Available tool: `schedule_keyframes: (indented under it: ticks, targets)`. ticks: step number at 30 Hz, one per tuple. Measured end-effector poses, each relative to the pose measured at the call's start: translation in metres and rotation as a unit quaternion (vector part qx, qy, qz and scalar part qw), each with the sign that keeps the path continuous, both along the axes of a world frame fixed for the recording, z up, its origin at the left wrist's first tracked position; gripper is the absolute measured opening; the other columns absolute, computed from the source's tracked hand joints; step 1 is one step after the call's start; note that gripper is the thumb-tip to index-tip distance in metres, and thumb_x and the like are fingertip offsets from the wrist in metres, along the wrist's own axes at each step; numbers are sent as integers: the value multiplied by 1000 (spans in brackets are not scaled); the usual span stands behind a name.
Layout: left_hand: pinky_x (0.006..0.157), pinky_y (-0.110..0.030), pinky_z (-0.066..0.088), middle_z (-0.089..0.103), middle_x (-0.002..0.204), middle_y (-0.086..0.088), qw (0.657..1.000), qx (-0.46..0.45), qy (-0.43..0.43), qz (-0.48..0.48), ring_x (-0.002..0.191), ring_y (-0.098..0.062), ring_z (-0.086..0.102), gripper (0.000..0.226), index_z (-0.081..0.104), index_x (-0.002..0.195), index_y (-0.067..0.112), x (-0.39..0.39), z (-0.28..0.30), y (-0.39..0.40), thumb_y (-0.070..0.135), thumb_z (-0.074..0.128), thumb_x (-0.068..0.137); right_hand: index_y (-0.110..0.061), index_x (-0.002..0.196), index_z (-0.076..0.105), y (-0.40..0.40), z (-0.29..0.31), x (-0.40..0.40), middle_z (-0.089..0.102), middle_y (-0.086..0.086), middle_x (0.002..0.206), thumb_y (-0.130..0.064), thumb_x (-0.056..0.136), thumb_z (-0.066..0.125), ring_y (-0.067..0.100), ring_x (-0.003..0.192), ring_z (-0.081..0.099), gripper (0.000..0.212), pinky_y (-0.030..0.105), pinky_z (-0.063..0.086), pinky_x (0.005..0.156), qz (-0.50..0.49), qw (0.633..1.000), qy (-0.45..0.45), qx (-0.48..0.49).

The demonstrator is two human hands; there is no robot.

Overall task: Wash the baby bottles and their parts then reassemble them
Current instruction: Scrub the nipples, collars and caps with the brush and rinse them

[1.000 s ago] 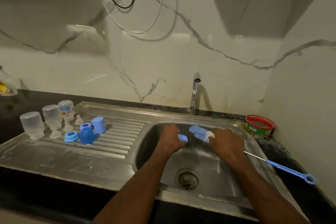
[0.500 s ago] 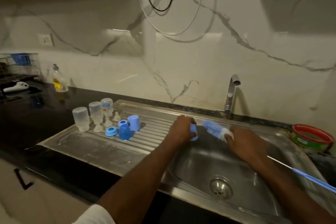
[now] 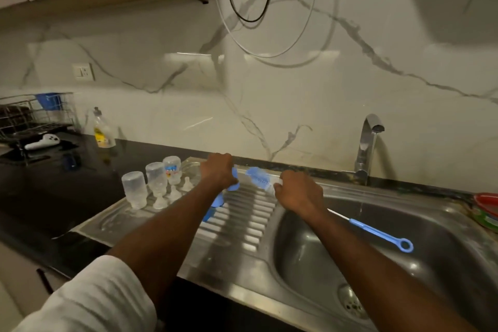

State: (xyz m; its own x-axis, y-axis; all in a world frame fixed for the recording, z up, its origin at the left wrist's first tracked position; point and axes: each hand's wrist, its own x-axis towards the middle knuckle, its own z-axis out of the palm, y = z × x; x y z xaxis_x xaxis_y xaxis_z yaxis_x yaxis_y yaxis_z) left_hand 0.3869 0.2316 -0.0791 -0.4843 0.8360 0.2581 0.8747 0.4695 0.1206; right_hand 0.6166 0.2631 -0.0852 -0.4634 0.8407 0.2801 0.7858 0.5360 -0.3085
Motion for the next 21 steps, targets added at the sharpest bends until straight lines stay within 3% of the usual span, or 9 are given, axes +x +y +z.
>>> schedule_keyframes:
  ticks: [3,9,13,15,18,21]
  targets:
    - [86,-38,42,61,122,-5,1000,-14,23,13,118,-29,57,51,61,120,24,-3,-13,7,32,81,73,-24,114,65,4,-10,0,67,3,117,-40,94,53,27,108,64,28,30,38,74,0,1000,4,3]
    - [96,-46,48,62,125,-9,998,-55,28,10,116,-32,57,53,60,122,19,1,-21,9,27,78,73,-24,114,64,14,-29,28,68,5,115,-44,97,51,28,105,64,29,31,38,73,-13,1000,-7,-5]
    - [100,-49,43,59,128,-9,998,-39,45,10,123,-33,50,60,54,127,17,10,-12,5,48,74,80,-23,112,65,13,-26,63,70,5,113,-45,97,49,30,104,65,30,32,39,71,-53,999,6,4]
    - [100,-47,43,59,127,-8,997,14,68,-17,123,-32,49,60,54,128,18,24,-7,6,57,68,85,-23,111,64,7,-17,84,70,7,111,-44,97,50,32,103,66,29,34,41,71,-83,996,29,36]
    - [96,-44,47,64,119,-4,989,89,44,-111,117,-30,53,43,59,122,22,67,-4,10,50,65,90,-23,113,63,-6,-12,124,70,8,111,-42,99,50,32,102,67,28,36,46,75,-138,988,36,57]
    - [91,-41,49,69,113,1,977,107,-4,-186,112,-26,58,28,64,114,25,117,-14,21,41,66,91,-23,118,69,-11,-17,158,70,2,122,-66,92,48,24,110,66,54,33,50,88,-117,993,-13,-14]
